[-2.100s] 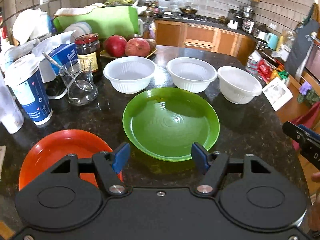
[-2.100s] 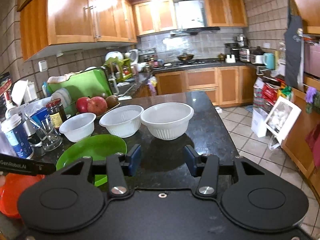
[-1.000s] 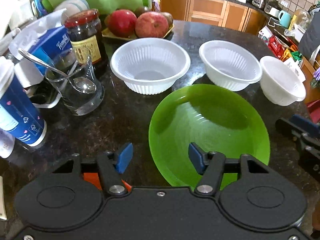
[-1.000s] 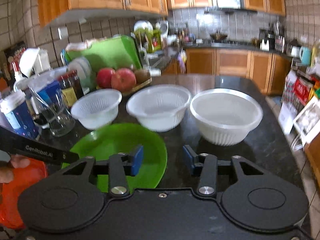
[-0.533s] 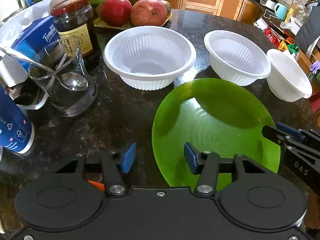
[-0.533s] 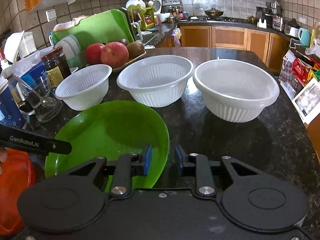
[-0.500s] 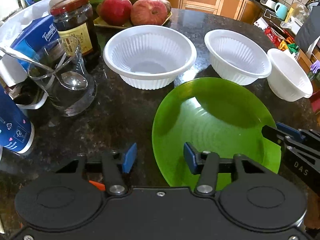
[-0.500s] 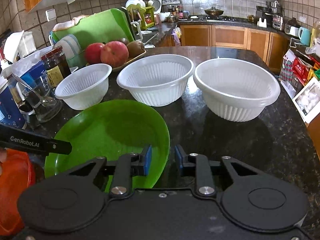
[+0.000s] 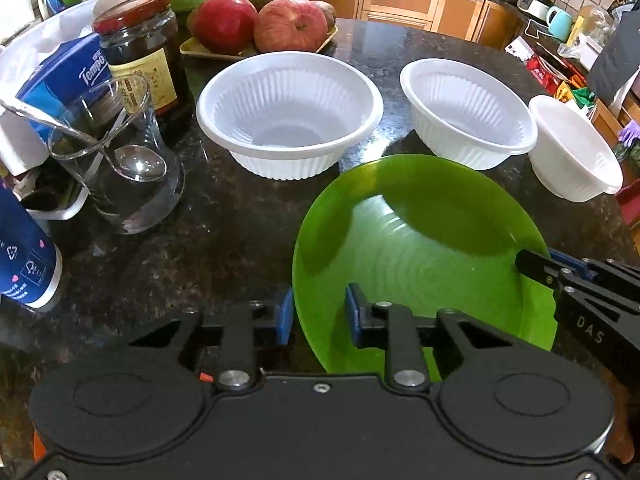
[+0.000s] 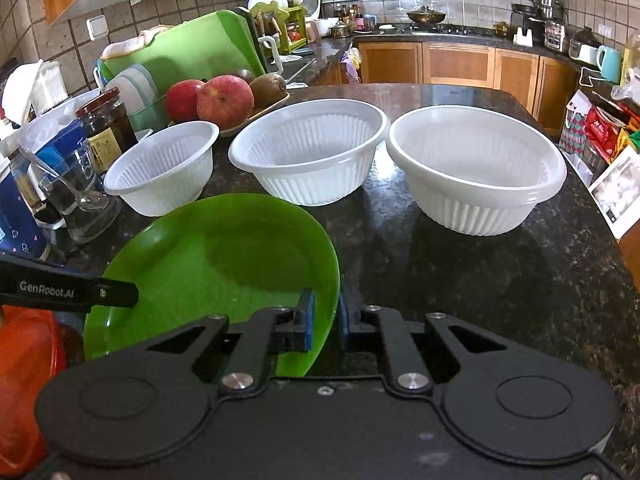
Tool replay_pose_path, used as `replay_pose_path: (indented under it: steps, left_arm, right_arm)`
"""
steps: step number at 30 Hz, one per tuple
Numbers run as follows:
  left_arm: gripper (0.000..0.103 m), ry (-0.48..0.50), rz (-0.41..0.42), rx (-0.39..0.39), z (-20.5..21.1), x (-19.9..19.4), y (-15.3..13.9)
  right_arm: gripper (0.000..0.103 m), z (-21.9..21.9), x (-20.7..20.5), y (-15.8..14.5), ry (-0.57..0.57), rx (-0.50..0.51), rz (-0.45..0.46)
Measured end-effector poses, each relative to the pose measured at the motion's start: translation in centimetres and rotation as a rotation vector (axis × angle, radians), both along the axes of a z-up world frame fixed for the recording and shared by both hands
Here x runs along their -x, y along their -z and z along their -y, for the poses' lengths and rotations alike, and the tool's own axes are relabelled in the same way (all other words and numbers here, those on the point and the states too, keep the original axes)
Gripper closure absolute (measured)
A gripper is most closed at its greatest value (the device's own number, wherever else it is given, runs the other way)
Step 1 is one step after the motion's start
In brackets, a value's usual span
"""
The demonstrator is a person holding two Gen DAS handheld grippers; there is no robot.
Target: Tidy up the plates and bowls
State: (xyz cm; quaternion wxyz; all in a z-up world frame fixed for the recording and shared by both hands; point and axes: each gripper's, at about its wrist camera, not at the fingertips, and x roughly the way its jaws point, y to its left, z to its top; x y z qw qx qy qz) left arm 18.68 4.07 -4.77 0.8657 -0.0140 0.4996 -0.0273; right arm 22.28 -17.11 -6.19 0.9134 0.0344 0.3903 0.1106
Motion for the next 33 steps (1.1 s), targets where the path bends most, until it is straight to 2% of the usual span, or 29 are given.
replay_pose_path:
  steps: [12, 22, 33]
  left_arm:
    - [0.070, 0.011, -0.020, -0.003, 1.3, 1.6, -0.1]
    - [0.071, 0.046, 0.020, -0.006, 3.3, 4.7, -1.3]
    - [0.070, 0.036, 0.046, -0.005, 5.9, 7.8, -1.9]
  right_arm:
    - [0.094, 1.4, 2.4, -0.8, 0.029, 0.008, 0.044]
    - [0.094, 4.0, 6.3, -1.7, 0.066, -0.010, 0.079]
    - [0.094, 6.5, 9.8, -2.2, 0.092, -0.029, 0.087]
